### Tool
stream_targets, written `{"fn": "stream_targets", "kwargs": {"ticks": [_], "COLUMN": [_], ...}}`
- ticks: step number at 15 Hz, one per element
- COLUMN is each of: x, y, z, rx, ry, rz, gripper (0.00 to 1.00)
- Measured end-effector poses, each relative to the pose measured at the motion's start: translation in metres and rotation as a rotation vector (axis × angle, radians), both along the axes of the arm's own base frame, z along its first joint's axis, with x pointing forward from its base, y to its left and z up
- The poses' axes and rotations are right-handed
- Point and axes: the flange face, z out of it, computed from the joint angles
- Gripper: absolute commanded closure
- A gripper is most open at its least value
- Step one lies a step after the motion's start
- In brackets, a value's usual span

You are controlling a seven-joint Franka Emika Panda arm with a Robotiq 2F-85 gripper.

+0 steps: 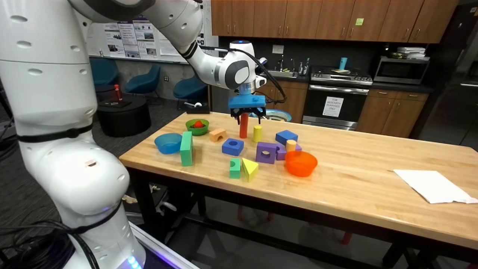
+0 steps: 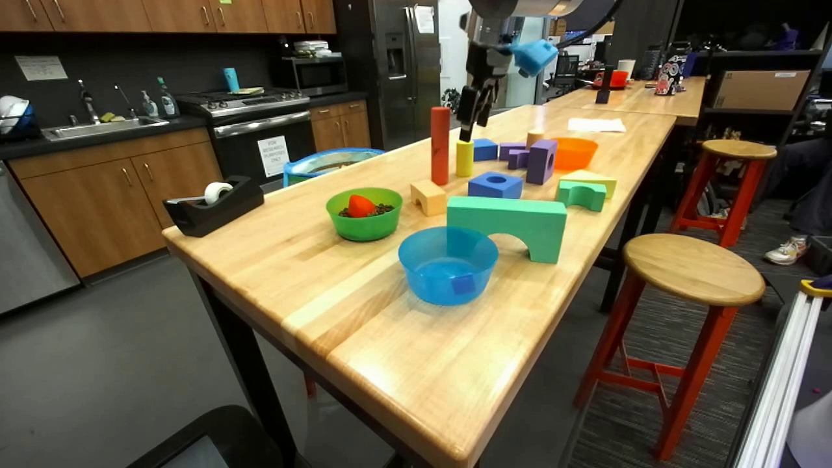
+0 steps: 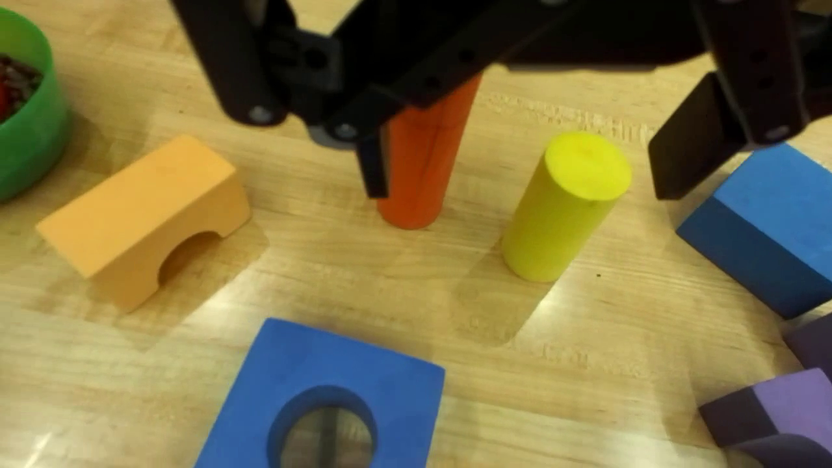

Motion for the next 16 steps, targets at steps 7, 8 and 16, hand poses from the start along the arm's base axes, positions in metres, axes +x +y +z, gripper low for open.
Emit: {"fn": "stream_targets", "kwargs": {"ticks": [7,8,16], "x": [-0.003,-0.004,-0.005], "y": [0.035,0.038,0.06], "z": [0.018,0.023,0.039], "rx": [-0.009,-0.015,-0.07], "ry": [0.007,-0.001,-0.032], "rz": [0.064,0.071,0.107], "gripper": [0.0,0.0,0.0]}}
